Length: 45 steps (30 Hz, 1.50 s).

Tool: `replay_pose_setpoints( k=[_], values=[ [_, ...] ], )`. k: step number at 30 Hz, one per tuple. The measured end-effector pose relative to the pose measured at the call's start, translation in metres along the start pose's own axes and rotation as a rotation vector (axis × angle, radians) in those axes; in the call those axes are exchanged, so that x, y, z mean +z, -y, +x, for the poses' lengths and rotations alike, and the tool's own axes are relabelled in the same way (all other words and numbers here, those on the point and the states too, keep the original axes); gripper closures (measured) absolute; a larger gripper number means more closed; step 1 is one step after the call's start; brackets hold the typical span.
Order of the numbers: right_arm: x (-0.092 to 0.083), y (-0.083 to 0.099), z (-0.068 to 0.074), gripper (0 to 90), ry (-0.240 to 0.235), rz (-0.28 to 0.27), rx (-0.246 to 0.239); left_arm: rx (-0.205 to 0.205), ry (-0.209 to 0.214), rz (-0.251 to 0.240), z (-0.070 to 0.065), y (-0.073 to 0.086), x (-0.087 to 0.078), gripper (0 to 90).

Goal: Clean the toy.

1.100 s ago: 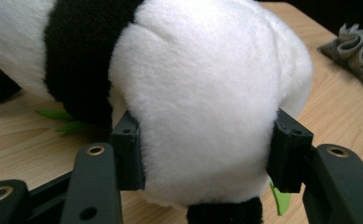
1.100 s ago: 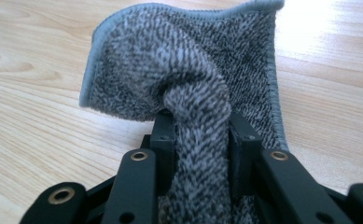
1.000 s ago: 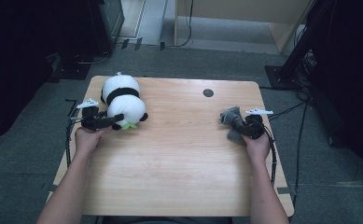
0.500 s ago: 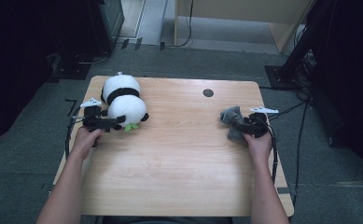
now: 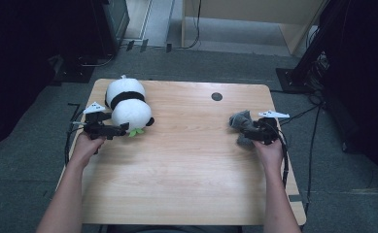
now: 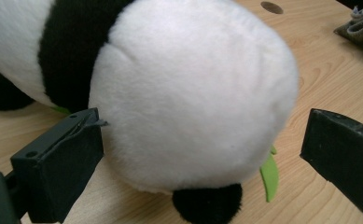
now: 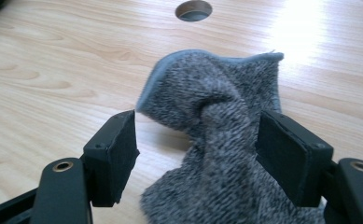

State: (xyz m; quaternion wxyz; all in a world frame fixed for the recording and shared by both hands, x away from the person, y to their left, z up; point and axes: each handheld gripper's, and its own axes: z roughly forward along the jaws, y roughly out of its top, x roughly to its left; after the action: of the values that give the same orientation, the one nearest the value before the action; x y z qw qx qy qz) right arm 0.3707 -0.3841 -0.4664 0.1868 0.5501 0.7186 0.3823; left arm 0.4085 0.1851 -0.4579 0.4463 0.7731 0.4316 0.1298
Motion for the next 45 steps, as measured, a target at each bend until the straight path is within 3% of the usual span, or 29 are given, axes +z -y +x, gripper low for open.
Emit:
replay_pose_setpoints(
  k=[2,5,9,11,12,13,18,25,30,35,37,39,41,43,45],
  values=[
    [-0.004,-0.001,0.003,29.1,-0.033,-0.009,0.018,-0.008,0.02,-0.011,-0.003,-0.003,-0.005,0.0],
    [-0.009,-0.002,0.012,29.2,-0.029,-0.008,-0.008,-0.002,0.026,-0.038,-0.01,-0.006,-0.012,0.0],
    [-0.013,-0.001,0.023,29.1,-0.039,-0.014,-0.029,0.028,0.036,-0.039,-0.019,-0.007,-0.016,0.0],
    [-0.016,0.0,0.028,29.2,-0.051,-0.021,-0.038,0.018,0.059,-0.039,-0.024,-0.006,-0.018,0.0],
    [-0.017,0.0,0.032,29.2,-0.055,-0.021,-0.042,0.005,0.091,-0.05,-0.029,-0.005,-0.019,0.4],
    [-0.019,0.001,0.035,29.2,-0.06,-0.023,-0.049,0.005,0.091,-0.05,-0.029,-0.005,-0.019,4.4],
    [-0.027,0.007,0.052,29.2,-0.08,-0.041,-0.089,0.057,0.093,-0.058,-0.046,0.0,-0.023,7.3],
    [-0.029,0.016,0.074,29.2,-0.11,-0.042,-0.139,0.073,0.132,-0.078,-0.063,0.006,-0.024,7.3],
    [-0.027,0.022,0.086,30.8,-0.147,-0.036,-0.162,0.102,0.167,-0.054,-0.09,0.017,-0.01,7.3],
    [-0.019,0.031,0.099,30.8,-0.184,-0.018,-0.193,0.165,0.189,-0.004,-0.112,0.023,0.006,7.3],
    [-0.014,0.035,0.103,30.8,-0.217,-0.008,-0.191,0.165,0.204,0.006,-0.117,0.025,0.011,7.3],
    [-0.009,0.037,0.106,30.8,-0.255,-0.009,-0.177,0.141,0.23,0.007,-0.121,0.028,0.018,7.4],
    [-0.005,0.039,0.108,30.8,-0.262,-0.001,-0.186,0.144,0.235,0.011,-0.124,0.03,0.021,7.4],
    [-0.001,0.04,0.11,30.8,-0.263,0.001,-0.197,0.176,0.222,0.024,-0.13,0.034,0.028,7.4],
    [0.0,0.04,0.111,30.8,-0.265,0.003,-0.198,0.171,0.227,0.031,-0.131,0.036,0.031,7.4]
  ],
)
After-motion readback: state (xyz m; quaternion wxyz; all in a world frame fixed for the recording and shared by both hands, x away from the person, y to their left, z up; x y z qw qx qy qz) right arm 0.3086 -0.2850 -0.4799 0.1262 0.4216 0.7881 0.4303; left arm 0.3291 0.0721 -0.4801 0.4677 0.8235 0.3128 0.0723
